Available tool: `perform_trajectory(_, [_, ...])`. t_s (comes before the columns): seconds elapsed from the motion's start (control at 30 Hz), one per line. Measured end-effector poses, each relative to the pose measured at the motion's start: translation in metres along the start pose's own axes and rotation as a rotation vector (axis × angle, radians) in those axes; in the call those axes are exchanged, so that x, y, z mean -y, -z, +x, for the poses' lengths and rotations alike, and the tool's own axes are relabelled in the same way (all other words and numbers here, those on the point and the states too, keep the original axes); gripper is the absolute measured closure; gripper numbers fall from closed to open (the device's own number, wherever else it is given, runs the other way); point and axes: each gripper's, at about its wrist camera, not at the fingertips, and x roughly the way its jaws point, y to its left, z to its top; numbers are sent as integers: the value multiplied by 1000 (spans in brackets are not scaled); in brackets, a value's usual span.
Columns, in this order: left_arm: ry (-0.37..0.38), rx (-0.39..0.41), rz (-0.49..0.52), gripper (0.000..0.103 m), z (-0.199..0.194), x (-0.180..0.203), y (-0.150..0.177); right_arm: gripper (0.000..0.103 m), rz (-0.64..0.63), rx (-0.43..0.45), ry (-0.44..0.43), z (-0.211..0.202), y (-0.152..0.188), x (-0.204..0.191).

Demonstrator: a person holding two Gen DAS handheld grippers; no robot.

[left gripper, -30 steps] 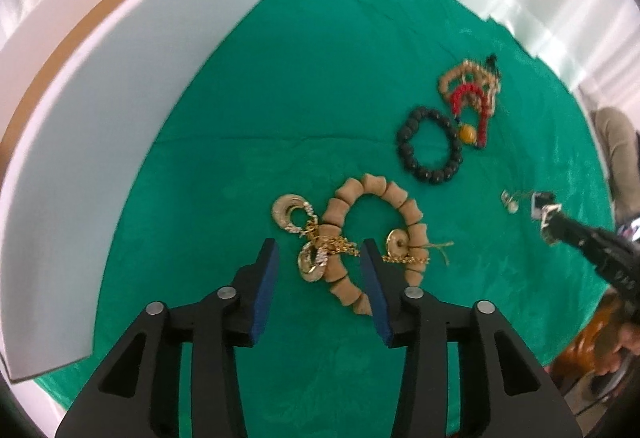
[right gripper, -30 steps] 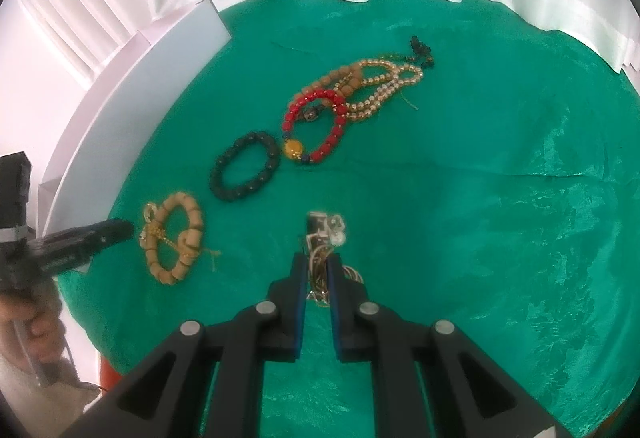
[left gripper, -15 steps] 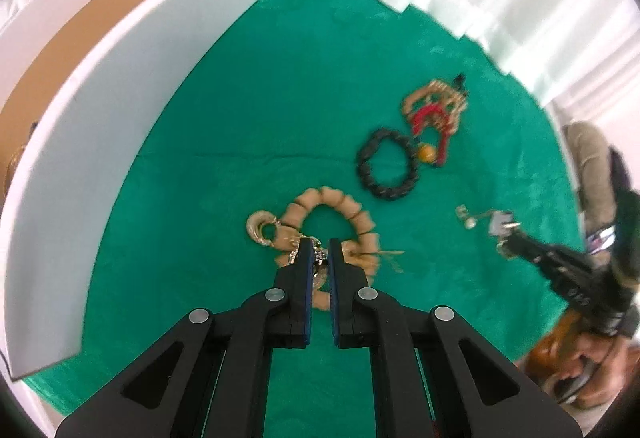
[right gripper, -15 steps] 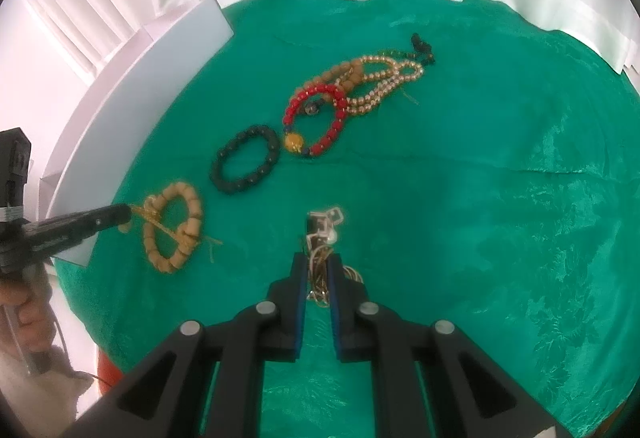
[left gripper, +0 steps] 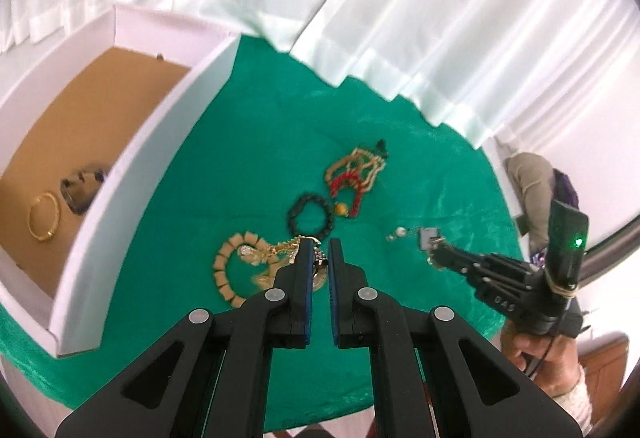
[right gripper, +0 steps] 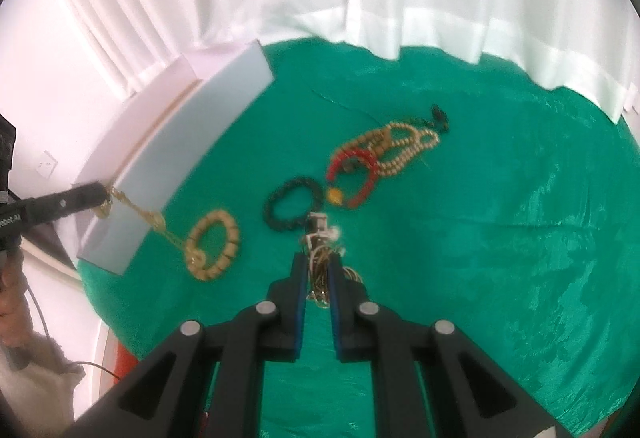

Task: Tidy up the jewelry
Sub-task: 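Carry earrings and pendant into the white box and open both tools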

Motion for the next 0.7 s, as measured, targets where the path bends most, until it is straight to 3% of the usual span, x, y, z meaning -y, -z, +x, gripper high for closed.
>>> perform_trajectory(0.37, [-96, 86, -47, 98, -57, -38, -13, 93, -88, -3, -83, -10, -31, -56])
perform_trajectory(0.7, [-252, 212, -156, 98, -115, -125, -53, 93, -236, 50, -215, -9, -97, -164])
